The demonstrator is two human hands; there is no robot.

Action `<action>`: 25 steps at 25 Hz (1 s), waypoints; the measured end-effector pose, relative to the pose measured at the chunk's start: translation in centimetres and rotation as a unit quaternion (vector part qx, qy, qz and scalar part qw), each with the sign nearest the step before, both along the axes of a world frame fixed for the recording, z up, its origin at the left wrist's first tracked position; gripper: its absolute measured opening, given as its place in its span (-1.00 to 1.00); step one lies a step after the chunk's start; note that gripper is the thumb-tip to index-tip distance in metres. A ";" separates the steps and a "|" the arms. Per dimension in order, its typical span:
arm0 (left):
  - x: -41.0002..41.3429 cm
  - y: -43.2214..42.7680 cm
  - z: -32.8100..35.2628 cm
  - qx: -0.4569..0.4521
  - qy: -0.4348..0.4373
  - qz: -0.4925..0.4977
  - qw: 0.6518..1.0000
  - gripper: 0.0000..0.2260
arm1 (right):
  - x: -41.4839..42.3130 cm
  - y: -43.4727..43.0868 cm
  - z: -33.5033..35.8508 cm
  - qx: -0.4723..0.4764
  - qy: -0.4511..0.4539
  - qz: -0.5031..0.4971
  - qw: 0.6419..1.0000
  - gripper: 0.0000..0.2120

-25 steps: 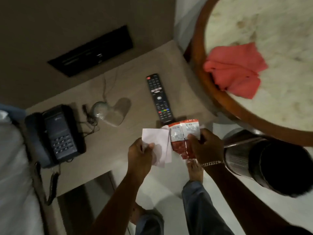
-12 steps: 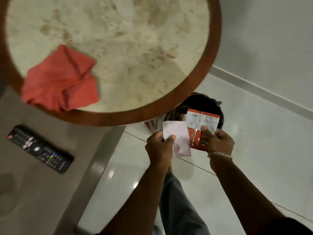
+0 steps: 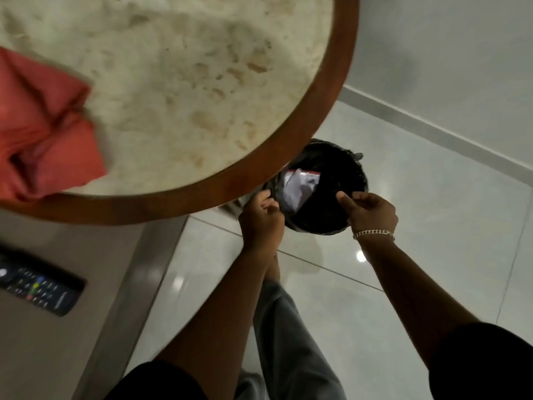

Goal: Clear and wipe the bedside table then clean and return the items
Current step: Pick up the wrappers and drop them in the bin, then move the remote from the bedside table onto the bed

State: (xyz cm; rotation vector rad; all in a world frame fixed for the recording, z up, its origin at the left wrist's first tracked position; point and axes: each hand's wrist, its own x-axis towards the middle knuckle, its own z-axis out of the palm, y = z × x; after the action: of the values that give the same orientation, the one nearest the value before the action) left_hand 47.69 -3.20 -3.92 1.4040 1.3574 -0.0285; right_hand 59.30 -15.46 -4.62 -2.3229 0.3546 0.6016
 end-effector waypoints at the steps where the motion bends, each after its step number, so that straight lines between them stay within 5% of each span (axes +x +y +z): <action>1: -1.0 0.6 0.7 0.000 0.001 0.009 1.000 -0.70 | -1.2 0.5 0.5 0.001 0.007 0.020 1.000 -0.63; 5: -6.9 3.0 2.9 0.021 -0.042 0.019 0.999 -0.76 | -8.4 5.2 2.0 0.075 0.028 0.152 0.985 -0.72; 9: -15.4 5.4 3.5 0.076 -0.052 0.155 0.984 -0.81 | -16.9 11.7 3.9 0.127 0.064 0.300 0.943 -0.79; 16: -29.2 10.5 4.7 0.176 0.038 0.409 0.895 -0.80 | -28.6 22.9 4.0 0.160 0.005 0.550 0.820 -0.80; 21: -31.0 14.1 3.7 0.106 0.073 0.416 0.900 -0.82 | -32.1 29.1 0.7 0.102 -0.021 0.642 0.760 -0.73; 25: -32.0 15.4 2.4 0.046 -0.007 0.524 0.850 -0.88 | -32.7 30.9 0.8 0.066 0.015 0.683 0.728 -0.70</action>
State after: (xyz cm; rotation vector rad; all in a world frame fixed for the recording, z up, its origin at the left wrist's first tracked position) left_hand 15.72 12.23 -1.49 0.5680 1.9668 0.7733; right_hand 26.56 15.46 -3.79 -2.0629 -1.4991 1.2336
